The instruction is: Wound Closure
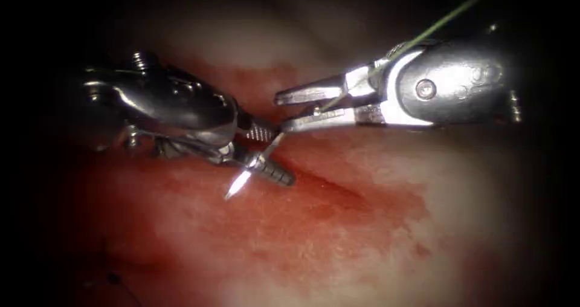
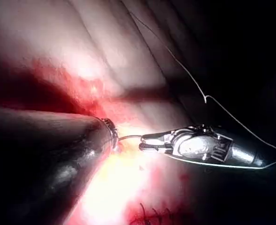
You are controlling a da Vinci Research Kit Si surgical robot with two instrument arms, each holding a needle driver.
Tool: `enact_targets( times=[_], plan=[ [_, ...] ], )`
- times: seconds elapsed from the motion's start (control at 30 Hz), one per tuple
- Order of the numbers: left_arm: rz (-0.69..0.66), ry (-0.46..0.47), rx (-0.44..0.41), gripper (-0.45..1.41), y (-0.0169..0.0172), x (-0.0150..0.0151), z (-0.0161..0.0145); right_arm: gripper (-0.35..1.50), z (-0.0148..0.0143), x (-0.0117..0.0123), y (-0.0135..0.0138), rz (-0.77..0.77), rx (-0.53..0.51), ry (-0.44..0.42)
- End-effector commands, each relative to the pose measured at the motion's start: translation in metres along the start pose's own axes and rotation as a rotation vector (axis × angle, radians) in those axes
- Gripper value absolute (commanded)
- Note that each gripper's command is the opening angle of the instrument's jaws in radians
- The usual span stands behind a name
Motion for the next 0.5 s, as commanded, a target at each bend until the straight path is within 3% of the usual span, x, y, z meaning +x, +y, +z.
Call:
enact_targets(
  times=[0.03, 0.07, 0.1, 0.13, 0.4, 0.43, 0.47, 0.5],
  plan=[
    [0.008, 0.002, 0.006, 0.38, -0.0002, 0.0, 0.0006, -0.35, 0.0008, -0.0004, 0.0001, -0.003, 0.0, 0.002],
    [-0.017, 0.018, -0.023, 0.0, 0.0, -0.0002, 0.0004, -0.35, 0.0008, -0.0005, 0.0001, -0.004, 0.0, 0.001],
    [-0.03, 0.02, -0.031, -0.1, 0.0002, -0.0003, 0.0003, -0.35, 0.0008, -0.0005, 0.0001, -0.004, 0.0, 0.001],
    [-0.068, 0.014, -0.048, -0.33, 0.0005, -0.0005, 0.0, -0.35, 0.0008, -0.0006, 0.0001, -0.004, 0.0, 0.001],
    [-0.228, 0.019, -0.102, -0.35, 0.0015, -0.0006, -0.001, -0.35, 0.0008, -0.0006, 0.0, -0.01, -0.009, -0.015],
    [-0.249, 0.038, -0.078, -0.35, 0.0014, -0.0004, -0.001, 0.04, 0.0009, -0.0005, 0.0001, -0.002, -0.026, -0.034],
    [-0.249, 0.038, -0.078, -0.35, 0.0014, -0.0004, -0.001, 0.04, 0.0009, -0.0005, 0.0001, -0.002, -0.026, -0.034],
    [-0.269, 0.055, -0.072, -0.35, 0.0013, -0.0003, -0.001, 0.56, 0.001, -0.0005, 0.0003, 0.025, -0.048, -0.058]
  ],
)
